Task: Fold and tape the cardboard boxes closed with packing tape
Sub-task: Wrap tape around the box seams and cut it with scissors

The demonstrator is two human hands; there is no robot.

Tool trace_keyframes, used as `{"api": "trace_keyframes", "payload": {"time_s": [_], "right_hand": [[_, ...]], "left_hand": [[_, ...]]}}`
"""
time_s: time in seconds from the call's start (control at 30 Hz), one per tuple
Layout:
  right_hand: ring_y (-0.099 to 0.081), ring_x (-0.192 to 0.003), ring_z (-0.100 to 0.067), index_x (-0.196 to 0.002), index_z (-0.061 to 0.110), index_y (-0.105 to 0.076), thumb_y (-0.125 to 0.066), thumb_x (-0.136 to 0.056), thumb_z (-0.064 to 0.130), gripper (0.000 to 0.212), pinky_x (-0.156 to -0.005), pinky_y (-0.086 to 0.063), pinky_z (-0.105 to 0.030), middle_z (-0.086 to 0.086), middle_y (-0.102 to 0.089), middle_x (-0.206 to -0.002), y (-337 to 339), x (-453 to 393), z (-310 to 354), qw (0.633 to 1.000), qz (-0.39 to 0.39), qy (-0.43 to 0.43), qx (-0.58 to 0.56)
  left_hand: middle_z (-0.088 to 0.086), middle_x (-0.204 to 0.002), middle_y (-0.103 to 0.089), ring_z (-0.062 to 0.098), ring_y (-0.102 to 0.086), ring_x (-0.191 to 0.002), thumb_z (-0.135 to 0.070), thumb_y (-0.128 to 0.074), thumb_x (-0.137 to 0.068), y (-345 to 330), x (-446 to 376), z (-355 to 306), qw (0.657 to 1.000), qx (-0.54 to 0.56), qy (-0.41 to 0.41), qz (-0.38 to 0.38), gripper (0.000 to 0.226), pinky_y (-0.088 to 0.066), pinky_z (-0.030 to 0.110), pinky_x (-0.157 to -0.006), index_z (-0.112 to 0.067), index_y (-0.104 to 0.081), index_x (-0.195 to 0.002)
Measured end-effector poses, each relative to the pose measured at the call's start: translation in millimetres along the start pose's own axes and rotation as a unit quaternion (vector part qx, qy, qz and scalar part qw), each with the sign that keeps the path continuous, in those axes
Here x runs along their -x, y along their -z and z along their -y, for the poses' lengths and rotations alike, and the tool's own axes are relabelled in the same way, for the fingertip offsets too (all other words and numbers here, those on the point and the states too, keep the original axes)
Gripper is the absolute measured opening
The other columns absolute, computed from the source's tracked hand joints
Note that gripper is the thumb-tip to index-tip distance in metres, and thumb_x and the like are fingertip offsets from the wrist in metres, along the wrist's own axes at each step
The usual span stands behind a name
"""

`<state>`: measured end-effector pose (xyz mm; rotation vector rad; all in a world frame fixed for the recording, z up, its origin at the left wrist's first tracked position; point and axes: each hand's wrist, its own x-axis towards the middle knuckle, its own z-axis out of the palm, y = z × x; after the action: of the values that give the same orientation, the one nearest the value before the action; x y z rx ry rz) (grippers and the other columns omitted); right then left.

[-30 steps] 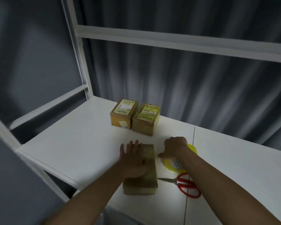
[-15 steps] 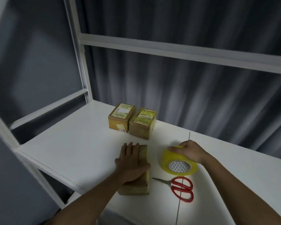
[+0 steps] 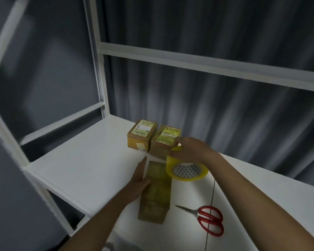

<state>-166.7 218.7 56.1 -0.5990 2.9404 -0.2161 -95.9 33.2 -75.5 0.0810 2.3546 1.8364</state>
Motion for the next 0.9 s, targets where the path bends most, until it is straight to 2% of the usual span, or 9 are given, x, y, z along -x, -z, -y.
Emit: {"api": "trace_keyframes", "payload": {"time_s": [0.1, 0.2, 0.27, 0.43, 0.53, 0.67, 0.77, 0.83, 0.9], "right_hand": [[-0.053, -0.092, -0.018, -0.118, 0.028, -0.049, -0.045, -0.090, 0.057, 0.040, -0.073, -0.044, -0.028, 0.001, -0.058, -0.113, -1.8, -2.2, 2.7, 0.999, 0.020, 0.011, -0.031], [-0.058, -0.095, -0.020, -0.111, 0.034, -0.051, -0.054, -0.090, 0.045, 0.024, -0.082, -0.051, -0.037, 0.000, -0.060, -0.105, 1.7, -3.3, -17.7, 0.982, 0.032, 0.024, -0.186], [-0.062, -0.091, -0.017, -0.103, 0.034, -0.059, -0.065, -0.084, 0.044, 0.023, -0.083, -0.053, -0.038, 0.002, -0.063, -0.099, 0.9, -2.9, -36.9, 0.973, 0.023, 0.030, -0.228], [-0.067, -0.068, -0.013, -0.062, 0.026, -0.070, -0.072, -0.075, 0.052, 0.030, -0.068, -0.054, -0.030, 0.006, -0.069, -0.069, -16.8, 5.9, -45.3, 0.929, 0.007, -0.005, -0.371], [-0.058, -0.061, -0.010, -0.058, 0.022, -0.064, -0.071, -0.069, 0.063, 0.043, -0.061, -0.046, -0.026, 0.006, -0.061, -0.063, -14.2, 5.9, -56.8, 0.977, -0.007, -0.034, -0.212], [-0.061, -0.093, -0.019, -0.096, 0.024, -0.068, -0.057, -0.063, 0.082, 0.068, -0.078, -0.048, -0.030, 0.001, -0.066, -0.104, -39.4, 11.5, -70.2, 0.987, 0.103, -0.100, 0.070], [-0.059, -0.103, -0.020, -0.115, 0.020, -0.063, -0.053, -0.067, 0.082, 0.079, -0.079, -0.045, -0.030, 0.000, -0.063, -0.116, -62.9, 9.6, -64.8, 0.982, 0.127, -0.117, 0.074], [-0.059, -0.106, -0.021, -0.119, 0.018, -0.060, -0.051, -0.070, 0.081, 0.080, -0.083, -0.045, -0.032, -0.001, -0.062, -0.117, -70.2, 3.9, -58.5, 0.980, 0.123, -0.105, 0.112], [-0.058, -0.109, -0.023, -0.122, 0.016, -0.057, -0.049, -0.074, 0.080, 0.080, -0.087, -0.045, -0.035, -0.001, -0.061, -0.118, -77.6, 0.9, -51.9, 0.975, 0.126, -0.103, 0.153]], "left_hand": [[0.000, -0.155, -0.017, 0.011, -0.024, -0.134, -0.024, -0.055, -0.082, 0.3, -8.0, -15.5, 0.994, -0.106, -0.002, 0.027, 0.084, -0.032, 0.026, -0.106, -0.024, -0.005, -0.149], [-0.005, -0.154, -0.016, 0.018, -0.020, -0.140, -0.061, -0.069, -0.067, -8.2, -15.4, -18.3, 0.978, -0.208, 0.019, 0.019, 0.114, -0.030, 0.037, -0.111, -0.024, 0.000, -0.150], [-0.005, -0.153, -0.017, 0.018, -0.021, -0.139, -0.065, -0.074, -0.062, -10.6, -18.0, -18.7, 0.974, -0.227, 0.021, 0.007, 0.123, -0.032, 0.040, -0.110, -0.024, 0.002, -0.150], [-0.009, -0.154, -0.016, 0.017, -0.020, -0.140, -0.074, -0.069, -0.056, -3.8, -20.2, -10.7, 0.968, -0.246, 0.039, 0.005, 0.126, -0.031, 0.043, -0.111, -0.030, 0.003, -0.149], [-0.010, -0.153, -0.020, 0.015, -0.023, -0.138, -0.083, -0.063, -0.047, 3.5, -19.9, -1.7, 0.969, -0.241, 0.049, 0.006, 0.129, -0.033, 0.044, -0.110, -0.034, 0.001, -0.149], [-0.010, -0.149, -0.023, 0.015, -0.025, -0.135, -0.081, -0.061, -0.050, 1.9, -21.8, -2.6, 0.968, -0.245, 0.040, 0.029, 0.124, -0.036, 0.041, -0.108, -0.033, -0.003, -0.148], [-0.007, -0.152, -0.018, 0.018, -0.023, -0.138, -0.072, -0.060, -0.070, 1.6, -22.2, -4.5, 0.960, -0.277, 0.020, 0.044, 0.108, -0.029, 0.041, -0.112, -0.032, 0.002, -0.149], [-0.004, -0.155, -0.007, 0.020, -0.009, -0.143, -0.073, -0.041, -0.081, 3.1, -20.1, -6.1, 0.920, -0.391, -0.010, 0.036, 0.090, -0.010, 0.044, -0.117, -0.034, 0.004, -0.149], [-0.002, -0.156, -0.001, 0.019, 0.001, -0.144, -0.077, -0.011, -0.081, -1.2, -16.9, -12.1, 0.849, -0.524, -0.058, 0.044, 0.080, 0.005, 0.046, -0.116, -0.035, -0.005, -0.149]]}}
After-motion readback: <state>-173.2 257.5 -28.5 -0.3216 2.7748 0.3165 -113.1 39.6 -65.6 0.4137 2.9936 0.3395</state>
